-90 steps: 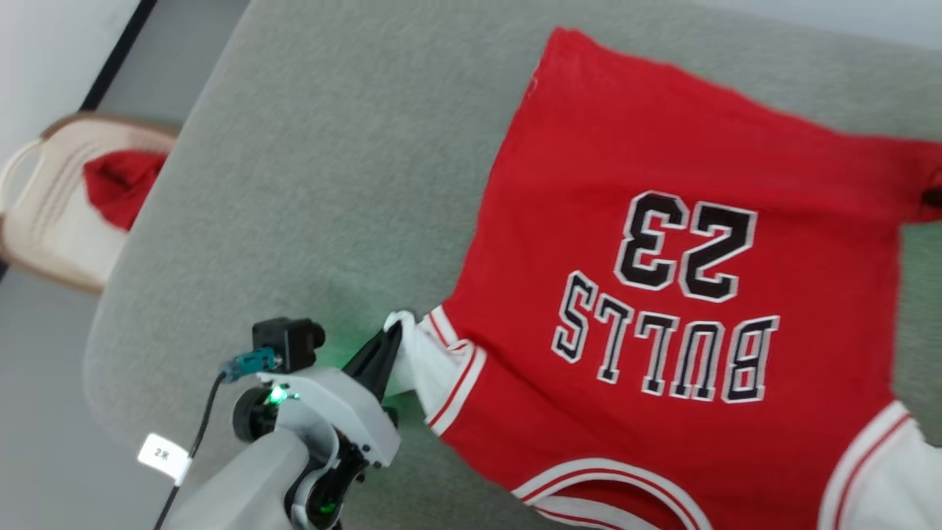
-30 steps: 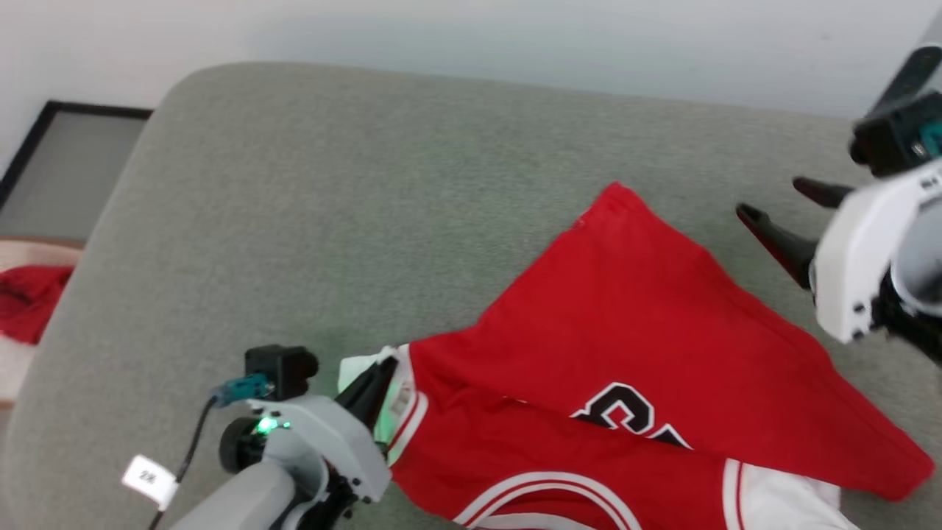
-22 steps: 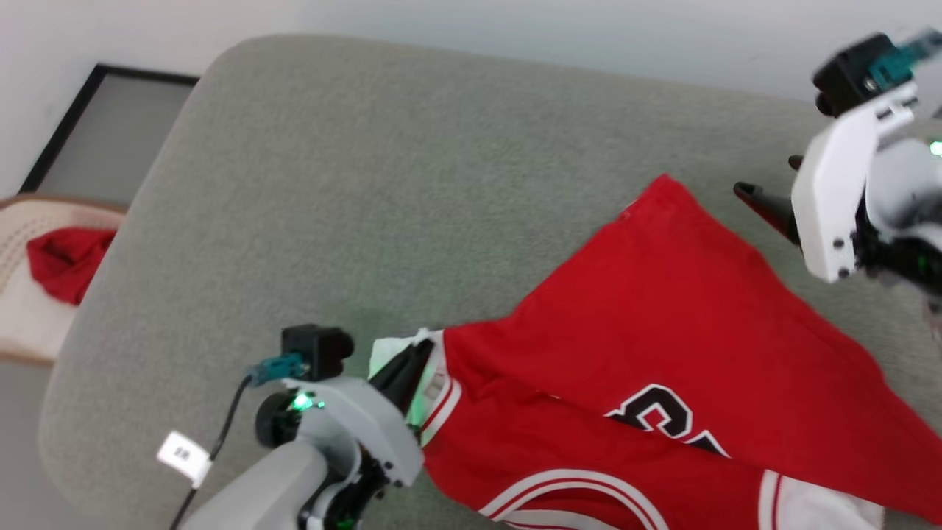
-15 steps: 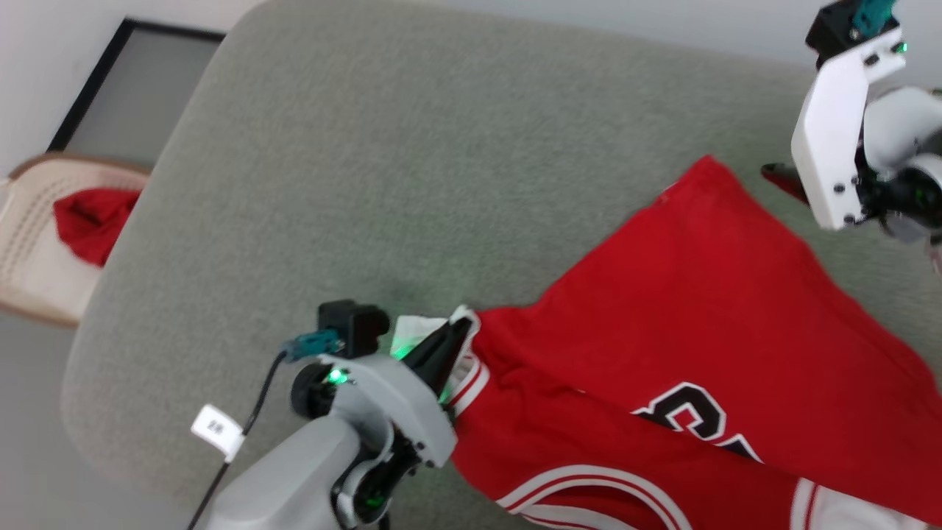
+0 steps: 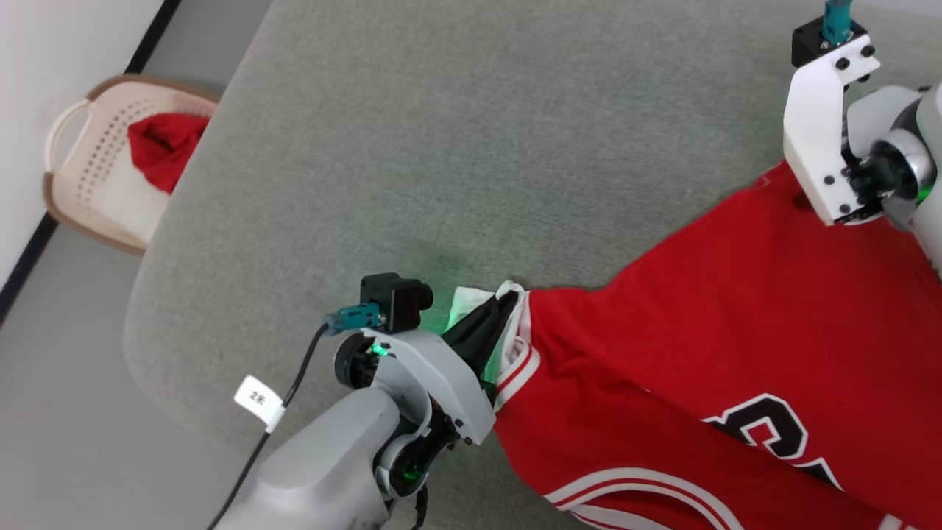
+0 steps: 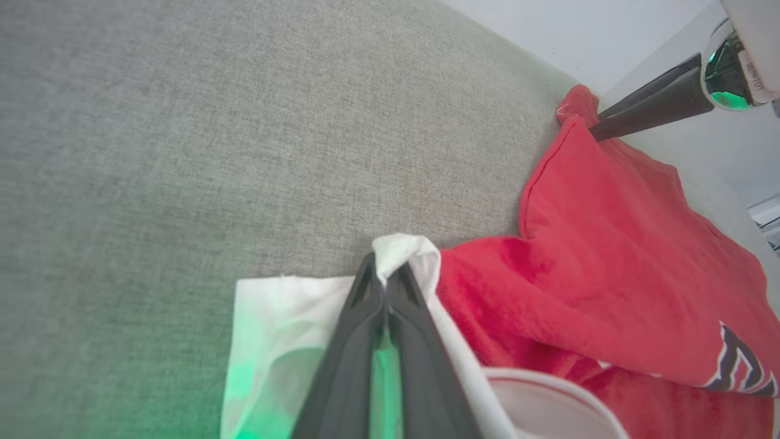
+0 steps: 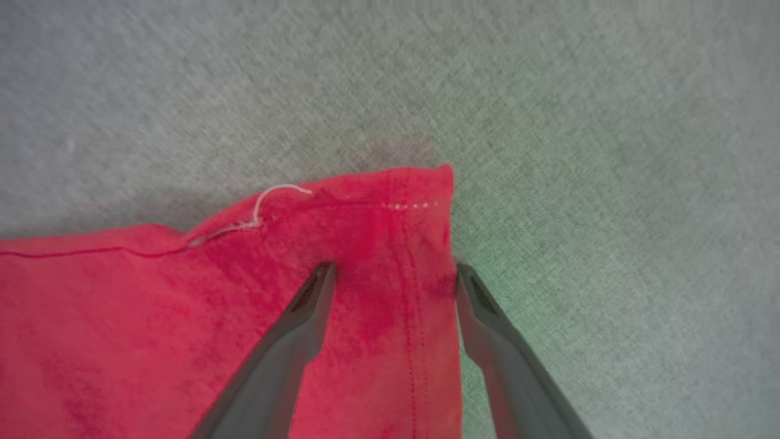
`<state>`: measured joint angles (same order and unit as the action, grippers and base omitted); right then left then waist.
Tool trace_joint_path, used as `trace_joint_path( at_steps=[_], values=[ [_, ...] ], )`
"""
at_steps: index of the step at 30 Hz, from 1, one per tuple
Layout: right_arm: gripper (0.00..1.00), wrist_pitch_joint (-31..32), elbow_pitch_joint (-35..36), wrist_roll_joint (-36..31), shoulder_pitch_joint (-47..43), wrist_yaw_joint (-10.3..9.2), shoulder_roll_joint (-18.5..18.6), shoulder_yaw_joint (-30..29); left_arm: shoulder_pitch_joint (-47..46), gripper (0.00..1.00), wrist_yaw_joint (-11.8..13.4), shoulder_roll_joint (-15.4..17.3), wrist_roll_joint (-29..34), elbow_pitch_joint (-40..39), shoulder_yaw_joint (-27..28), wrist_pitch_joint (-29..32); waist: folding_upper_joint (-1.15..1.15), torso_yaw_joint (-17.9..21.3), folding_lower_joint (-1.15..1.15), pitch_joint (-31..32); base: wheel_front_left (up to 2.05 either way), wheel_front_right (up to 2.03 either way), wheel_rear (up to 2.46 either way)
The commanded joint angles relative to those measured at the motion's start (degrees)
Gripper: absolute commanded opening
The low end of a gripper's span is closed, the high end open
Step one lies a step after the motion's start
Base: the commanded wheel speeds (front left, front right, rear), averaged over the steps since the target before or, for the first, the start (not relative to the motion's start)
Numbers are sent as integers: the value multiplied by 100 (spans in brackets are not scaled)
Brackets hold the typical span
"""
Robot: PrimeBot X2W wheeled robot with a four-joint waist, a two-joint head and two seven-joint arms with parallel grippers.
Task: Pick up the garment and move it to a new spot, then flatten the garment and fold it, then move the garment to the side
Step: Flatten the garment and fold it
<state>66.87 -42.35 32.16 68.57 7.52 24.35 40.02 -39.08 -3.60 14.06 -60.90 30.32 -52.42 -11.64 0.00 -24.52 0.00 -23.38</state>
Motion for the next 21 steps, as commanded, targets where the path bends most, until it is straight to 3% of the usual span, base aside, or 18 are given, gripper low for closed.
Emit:
trace_joint_path(
  at_steps=[1,10,11,12,21],
  values=[
    [100,68,-122,55,-17,-7,-21,167,-63,0,-44,-31,18,59,0,-24,0,-137,0,-128,0,0,0],
    [100,252,-550,292,-6,-7,87,677,-126,0,-181,-149,-50,323,-19,-85,0,-253,0,-137,0,0,0],
    [36,326,-603,336,-27,-7,94,728,-130,0,-191,-156,-62,343,-18,-90,0,-260,0,-131,0,0,0],
    [0,368,-663,385,-32,-6,115,731,-135,0,-194,-166,-66,362,-17,-90,0,-265,0,-125,0,0,0],
    [0,-46,-998,384,162,-10,302,650,-164,0,-244,-154,-96,511,-23,-100,0,-190,0,-53,0,0,0]
  ],
)
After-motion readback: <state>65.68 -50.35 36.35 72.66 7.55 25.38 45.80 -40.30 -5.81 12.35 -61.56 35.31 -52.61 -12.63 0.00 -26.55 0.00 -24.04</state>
